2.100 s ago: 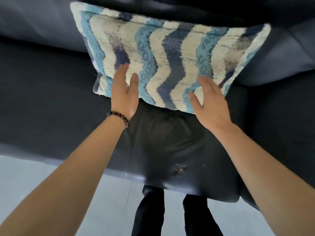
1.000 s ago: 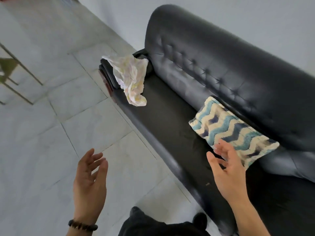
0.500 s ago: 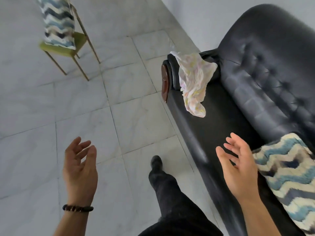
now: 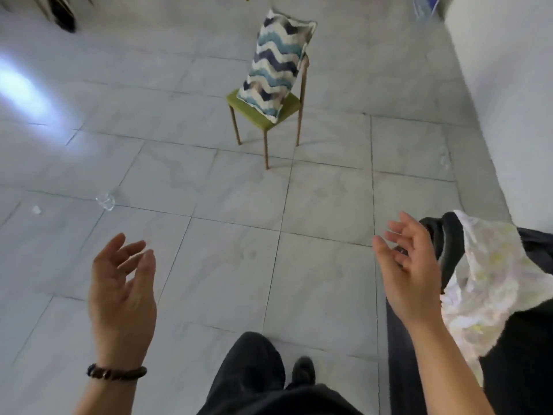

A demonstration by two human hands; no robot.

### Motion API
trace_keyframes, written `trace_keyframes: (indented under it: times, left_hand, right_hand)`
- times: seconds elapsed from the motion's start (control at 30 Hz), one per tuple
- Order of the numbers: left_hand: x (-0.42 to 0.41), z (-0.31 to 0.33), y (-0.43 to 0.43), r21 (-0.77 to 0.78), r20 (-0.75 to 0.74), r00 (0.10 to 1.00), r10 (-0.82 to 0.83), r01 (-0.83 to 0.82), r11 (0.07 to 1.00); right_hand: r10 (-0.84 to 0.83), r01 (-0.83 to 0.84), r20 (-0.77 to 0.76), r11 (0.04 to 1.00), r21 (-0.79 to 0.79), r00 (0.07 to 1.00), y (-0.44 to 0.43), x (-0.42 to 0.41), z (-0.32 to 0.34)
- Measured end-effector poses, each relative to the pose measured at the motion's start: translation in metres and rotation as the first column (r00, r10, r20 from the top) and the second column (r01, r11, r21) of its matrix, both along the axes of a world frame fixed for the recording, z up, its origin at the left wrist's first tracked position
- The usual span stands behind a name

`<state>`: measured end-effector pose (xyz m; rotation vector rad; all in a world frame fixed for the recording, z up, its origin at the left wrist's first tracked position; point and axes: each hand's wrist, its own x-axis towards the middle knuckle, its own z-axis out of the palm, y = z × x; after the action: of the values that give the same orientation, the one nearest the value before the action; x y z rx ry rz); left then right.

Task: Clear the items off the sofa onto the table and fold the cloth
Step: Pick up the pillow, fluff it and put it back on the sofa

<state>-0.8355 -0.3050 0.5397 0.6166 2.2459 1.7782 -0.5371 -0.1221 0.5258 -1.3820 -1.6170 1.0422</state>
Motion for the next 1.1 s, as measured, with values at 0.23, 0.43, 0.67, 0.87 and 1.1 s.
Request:
trace_keyframes:
  times: [0.23,0.43,0.67,0.87,1.1]
  left_hand:
    - [-0.130,-0.039,0.130,0.032,0.094,0.991,0.095,-0.099,0.995]
    - [-0.252,-0.011,0.280,0.026,0.058,0.997,-0.044,0.043,0.999]
    - [-0.351,-0.007,0.460,-0.025,0.021,0.974,-0.225,0.225,0.974]
    - [-0.423,-0.035,0.617,-0.102,0.006,0.962,-0.273,0.272,0.957]
    - [-0.521,-0.013,0.771,-0.120,-0.020,0.959,-0.281,0.277,0.953]
  right_hand:
    - [0.095,-0.096,0.076,0.995,0.016,0.993,0.156,-0.157,-0.025]
    - [0.015,-0.018,0.083,0.999,0.039,0.996,0.265,-0.258,-0.007]
    - [-0.164,0.164,0.048,0.986,0.005,0.985,0.383,-0.337,-0.027]
    - [-0.206,0.207,0.031,0.977,-0.054,0.978,0.523,-0.420,-0.069]
    - [-0.136,0.139,0.062,0.990,-0.031,0.989,0.700,-0.536,-0.052]
